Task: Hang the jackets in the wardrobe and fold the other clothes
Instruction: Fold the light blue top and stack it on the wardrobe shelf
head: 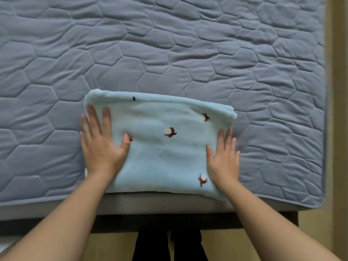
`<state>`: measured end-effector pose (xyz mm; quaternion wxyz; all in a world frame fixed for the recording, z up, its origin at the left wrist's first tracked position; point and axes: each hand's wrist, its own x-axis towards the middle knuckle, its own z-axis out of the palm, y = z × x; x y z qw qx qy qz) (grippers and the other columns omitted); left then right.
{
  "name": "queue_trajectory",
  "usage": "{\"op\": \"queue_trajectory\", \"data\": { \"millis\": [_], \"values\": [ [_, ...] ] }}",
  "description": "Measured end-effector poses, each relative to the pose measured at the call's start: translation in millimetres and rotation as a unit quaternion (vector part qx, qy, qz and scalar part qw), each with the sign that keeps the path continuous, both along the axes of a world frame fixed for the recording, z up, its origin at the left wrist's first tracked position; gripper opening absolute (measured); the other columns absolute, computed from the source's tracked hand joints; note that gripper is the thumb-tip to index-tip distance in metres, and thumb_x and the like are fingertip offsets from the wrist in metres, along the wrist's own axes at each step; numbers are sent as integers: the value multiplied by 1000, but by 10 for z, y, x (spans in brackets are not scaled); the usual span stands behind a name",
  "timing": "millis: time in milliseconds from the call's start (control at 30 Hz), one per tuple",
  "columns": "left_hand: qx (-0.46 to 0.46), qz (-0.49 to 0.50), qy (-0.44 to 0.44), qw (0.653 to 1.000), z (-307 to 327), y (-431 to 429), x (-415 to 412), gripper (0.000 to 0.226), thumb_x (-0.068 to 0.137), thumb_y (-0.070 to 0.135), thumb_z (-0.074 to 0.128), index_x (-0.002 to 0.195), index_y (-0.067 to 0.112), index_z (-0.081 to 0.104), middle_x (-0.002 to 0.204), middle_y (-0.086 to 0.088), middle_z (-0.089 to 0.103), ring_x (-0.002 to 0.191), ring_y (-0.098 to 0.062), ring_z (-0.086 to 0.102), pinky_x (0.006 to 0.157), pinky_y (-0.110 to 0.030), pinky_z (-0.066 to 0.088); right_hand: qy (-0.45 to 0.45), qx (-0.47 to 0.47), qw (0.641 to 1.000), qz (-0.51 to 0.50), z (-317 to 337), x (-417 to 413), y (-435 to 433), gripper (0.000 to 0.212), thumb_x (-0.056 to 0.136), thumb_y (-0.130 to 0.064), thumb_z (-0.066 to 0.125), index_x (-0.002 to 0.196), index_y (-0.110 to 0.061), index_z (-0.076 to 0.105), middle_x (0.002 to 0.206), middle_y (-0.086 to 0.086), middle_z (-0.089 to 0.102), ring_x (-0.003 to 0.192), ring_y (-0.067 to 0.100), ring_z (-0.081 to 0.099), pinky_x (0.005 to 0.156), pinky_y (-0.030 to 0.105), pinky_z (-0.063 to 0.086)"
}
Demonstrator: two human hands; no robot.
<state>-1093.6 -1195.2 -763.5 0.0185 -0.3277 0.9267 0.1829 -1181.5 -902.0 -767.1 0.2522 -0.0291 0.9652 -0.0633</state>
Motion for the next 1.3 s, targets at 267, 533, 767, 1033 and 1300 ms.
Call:
{"op": "queue_trajectory", "data": {
  "millis": [267,533,767,1033,1300],
  "values": [
    [481,292,-68,824,394,-470,173,77,56,66,77,113,15,63,108,-7,70,97,-26,66,85,-37,50,-198,-253,895,-308,480,-185,166,21,90,-40,58,105,-26,62,103,-1,70,87,12,67,65,28,51],
    [536,310,-42,784,1762,-557,168,89,47,60,84,120,12,64,103,-9,72,91,-28,70,86,-41,54,-218,-292,875,-319,1699,-340,-36,19,83,-34,68,91,-17,67,81,-1,74,63,12,69,49,21,49],
    [348,332,103,871,3858,255,960,36,71,48,77,92,21,65,83,7,67,79,-12,64,59,-24,46,-91,-313,945,-10,3655,329,-646,23,84,-41,60,97,-23,57,96,-3,68,88,18,62,75,36,49],
    [127,484,234,834,5581,1241,1909,54,68,59,73,98,24,44,87,4,58,84,-27,58,74,-38,50,-27,-350,881,318,5435,1230,-1066,30,93,-46,45,93,-16,47,86,5,62,79,30,58,62,37,40],
    [-52,627,349,695,6591,2045,3418,51,71,64,65,91,22,45,71,12,54,60,-4,51,50,-24,37,-41,-448,714,537,6546,2599,-1071,29,93,-45,43,77,-23,36,65,-3,53,60,12,49,50,31,29]
  ]
}}
